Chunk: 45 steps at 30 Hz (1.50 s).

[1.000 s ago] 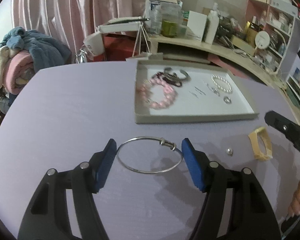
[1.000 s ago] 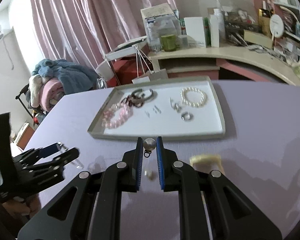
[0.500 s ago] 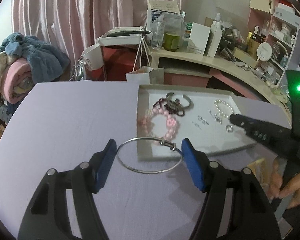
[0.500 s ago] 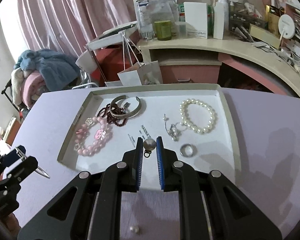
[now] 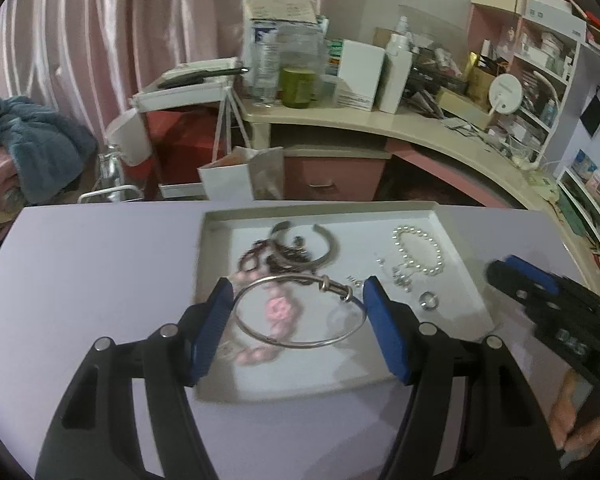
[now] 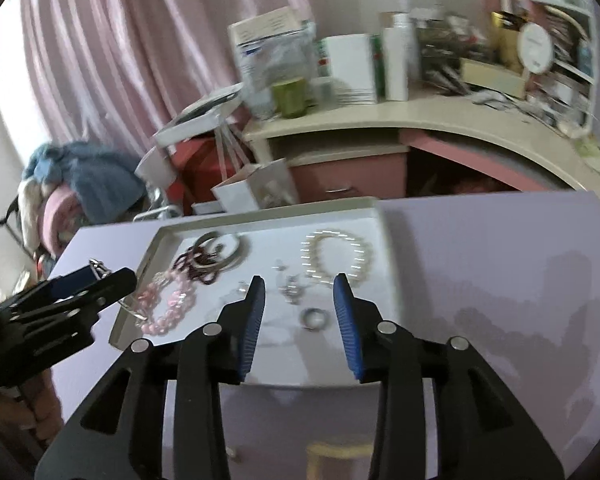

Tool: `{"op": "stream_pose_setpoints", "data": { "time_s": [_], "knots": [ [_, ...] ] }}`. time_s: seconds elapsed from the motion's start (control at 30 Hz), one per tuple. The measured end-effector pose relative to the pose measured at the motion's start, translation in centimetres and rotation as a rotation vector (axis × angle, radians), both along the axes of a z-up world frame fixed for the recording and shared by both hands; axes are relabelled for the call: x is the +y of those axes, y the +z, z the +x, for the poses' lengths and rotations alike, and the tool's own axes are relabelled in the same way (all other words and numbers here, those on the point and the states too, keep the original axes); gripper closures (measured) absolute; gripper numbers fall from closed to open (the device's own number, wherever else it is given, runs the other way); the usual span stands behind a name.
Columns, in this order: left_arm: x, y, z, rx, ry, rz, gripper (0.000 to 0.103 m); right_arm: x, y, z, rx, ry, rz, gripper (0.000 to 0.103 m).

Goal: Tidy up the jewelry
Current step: 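Carry the pearl earring and silver bangle over the white tray with both tools, then open both tools to drop the earring and bangle into the tray, then move the right tool to the pale yellow watch and grasp its strap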

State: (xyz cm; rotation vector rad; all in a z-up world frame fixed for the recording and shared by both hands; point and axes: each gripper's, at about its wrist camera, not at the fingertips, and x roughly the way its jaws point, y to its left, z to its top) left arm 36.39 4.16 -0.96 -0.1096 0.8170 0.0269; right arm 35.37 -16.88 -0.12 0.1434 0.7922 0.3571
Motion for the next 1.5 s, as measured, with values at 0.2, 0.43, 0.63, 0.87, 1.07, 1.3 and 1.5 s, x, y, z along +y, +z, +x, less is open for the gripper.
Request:
{"op": "stream_pose_setpoints", "data": {
  "time_s": [0.2, 0.43, 0.63, 0.87, 1.07, 1.3, 1.5],
  "knots": [
    [-2.2, -2.0, 2.8, 0.041, -0.045, -0.004, 0.036, -2.8, -0.9, -0.6, 0.039, -0.076, 0.018, 0.064],
    [-3.9, -3.2, 4.4, 0.058, -0.074, 0.01, 0.036, -3.8, -2.0, -1.1, 0.062, -0.111, 0.023, 0.064],
    [-4.1, -4.1, 5.8, 0.088, -0.065, 0.007, 0.034, -4.2, -2.0, -1.8, 0.062, -0.122, 0.024, 0.064],
    [-1.9, -3.2, 2.8, 0.061, -0.003, -0.017, 0.021, -4.7, -1.8, -3.9, 0.047, -0.118, 0.023, 0.064],
    [0.3, -2.8, -2.1, 0.057, 0.063, -0.037, 0.021, -4.8, -1.9, -6.0, 0.053, -0.101, 0.016, 0.064],
    [1.2, -2.3, -7.4, 0.037, 0.11, -0.04, 0.02, -5.1, -1.7, -8.2, 0.04, -0.094, 0.014, 0.054],
    [1.0, -2.2, -9.8, 0.035, 0.125, -0.026, 0.019, -4.8, -2.3, -9.2, 0.055, -0.076, 0.002, 0.054]
  ]
}}
